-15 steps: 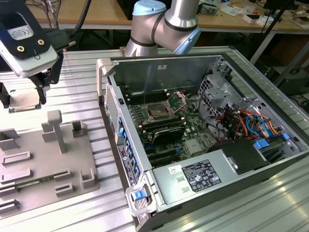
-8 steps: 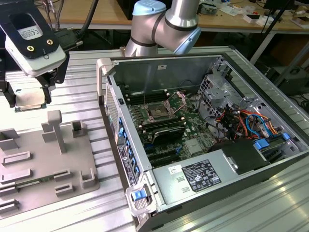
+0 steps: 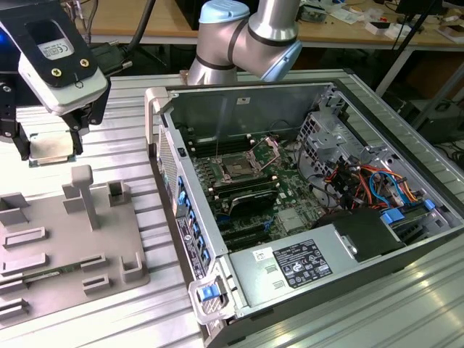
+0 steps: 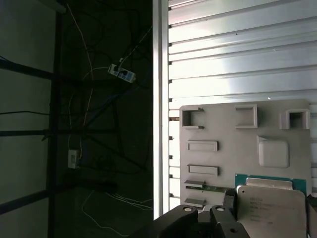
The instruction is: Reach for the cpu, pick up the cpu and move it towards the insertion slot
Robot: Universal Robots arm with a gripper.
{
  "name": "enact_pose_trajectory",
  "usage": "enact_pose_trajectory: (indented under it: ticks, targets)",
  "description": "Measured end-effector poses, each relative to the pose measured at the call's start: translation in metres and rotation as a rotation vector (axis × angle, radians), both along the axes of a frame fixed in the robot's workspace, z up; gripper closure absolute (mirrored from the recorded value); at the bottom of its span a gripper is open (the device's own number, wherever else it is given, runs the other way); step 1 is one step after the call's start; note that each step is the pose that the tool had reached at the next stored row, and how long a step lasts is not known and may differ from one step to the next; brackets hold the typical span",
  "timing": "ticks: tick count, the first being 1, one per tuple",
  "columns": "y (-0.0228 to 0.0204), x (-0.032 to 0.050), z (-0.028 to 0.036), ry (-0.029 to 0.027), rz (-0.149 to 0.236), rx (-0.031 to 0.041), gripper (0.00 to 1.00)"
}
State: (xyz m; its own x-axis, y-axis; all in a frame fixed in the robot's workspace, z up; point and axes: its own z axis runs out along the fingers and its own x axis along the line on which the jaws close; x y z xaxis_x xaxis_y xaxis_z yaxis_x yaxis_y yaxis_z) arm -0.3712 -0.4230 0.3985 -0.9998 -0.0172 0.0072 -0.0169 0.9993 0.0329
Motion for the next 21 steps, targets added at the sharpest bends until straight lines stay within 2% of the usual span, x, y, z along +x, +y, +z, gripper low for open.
enact_pose_trajectory:
  ticks: [11, 21]
  targets:
    - [0.0, 0.0081, 0.0, 0.0, 0.0, 0.0, 0.45]
    - [0.0, 0.0204, 0.0, 0.0, 0.0, 0.0, 0.45]
